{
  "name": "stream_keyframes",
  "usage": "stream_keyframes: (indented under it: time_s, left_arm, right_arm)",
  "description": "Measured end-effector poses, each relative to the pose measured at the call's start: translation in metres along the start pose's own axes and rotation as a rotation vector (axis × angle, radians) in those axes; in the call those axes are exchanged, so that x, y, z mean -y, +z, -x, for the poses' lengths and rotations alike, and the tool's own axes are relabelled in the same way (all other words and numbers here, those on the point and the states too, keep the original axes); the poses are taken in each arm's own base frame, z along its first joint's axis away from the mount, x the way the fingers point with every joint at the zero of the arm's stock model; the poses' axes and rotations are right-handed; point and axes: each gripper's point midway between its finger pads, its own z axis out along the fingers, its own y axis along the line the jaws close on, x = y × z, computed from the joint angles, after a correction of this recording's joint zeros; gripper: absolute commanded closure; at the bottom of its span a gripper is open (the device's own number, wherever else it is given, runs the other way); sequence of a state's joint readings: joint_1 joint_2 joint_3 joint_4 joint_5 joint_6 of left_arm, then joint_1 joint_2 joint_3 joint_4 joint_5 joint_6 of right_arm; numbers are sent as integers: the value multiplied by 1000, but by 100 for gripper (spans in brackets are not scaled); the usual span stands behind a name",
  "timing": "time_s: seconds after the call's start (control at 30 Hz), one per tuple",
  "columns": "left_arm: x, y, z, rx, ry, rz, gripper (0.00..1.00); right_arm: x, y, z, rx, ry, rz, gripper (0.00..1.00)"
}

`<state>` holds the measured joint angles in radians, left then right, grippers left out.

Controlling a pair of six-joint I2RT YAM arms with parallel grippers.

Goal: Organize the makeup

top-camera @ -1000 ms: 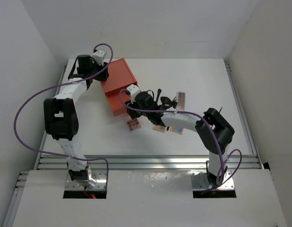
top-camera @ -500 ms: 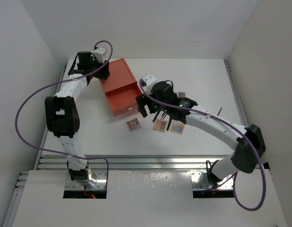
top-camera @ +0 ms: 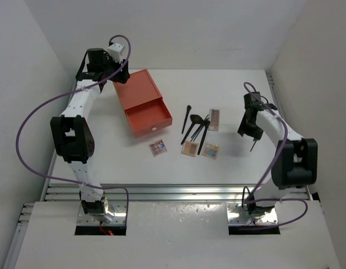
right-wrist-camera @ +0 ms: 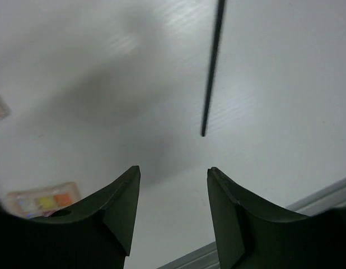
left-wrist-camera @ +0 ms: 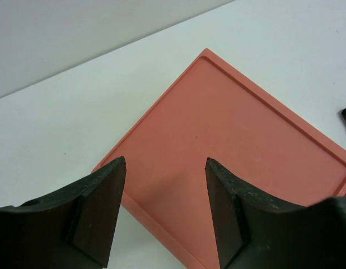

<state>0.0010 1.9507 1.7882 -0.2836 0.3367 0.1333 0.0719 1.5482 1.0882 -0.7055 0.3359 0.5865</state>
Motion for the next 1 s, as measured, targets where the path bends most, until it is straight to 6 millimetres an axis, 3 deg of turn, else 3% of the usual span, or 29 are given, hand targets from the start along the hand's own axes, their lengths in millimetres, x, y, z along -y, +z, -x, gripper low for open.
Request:
stream_keyframes:
  time_s: [0.13, 0.4, 0.73, 0.9, 1.0]
  left_arm:
    - [1, -6, 7, -9, 15, -7, 34]
    - [-11, -22, 25, -15, 56, 15, 20]
    - [-40, -74, 79, 105, 68, 63, 0]
    - [-38, -93, 93, 131, 86, 74, 0]
    - [-37, -101, 99, 144, 92, 83, 0]
  right_arm:
    - [36, 33, -8, -138, 71, -123, 48]
    - [71, 75, -4, -240, 167, -186, 51]
    - [58, 109, -2, -287, 157, -36, 55]
    - [55, 113, 2, -298, 165, 12, 68]
    - [51, 114, 4, -306, 173, 48, 87]
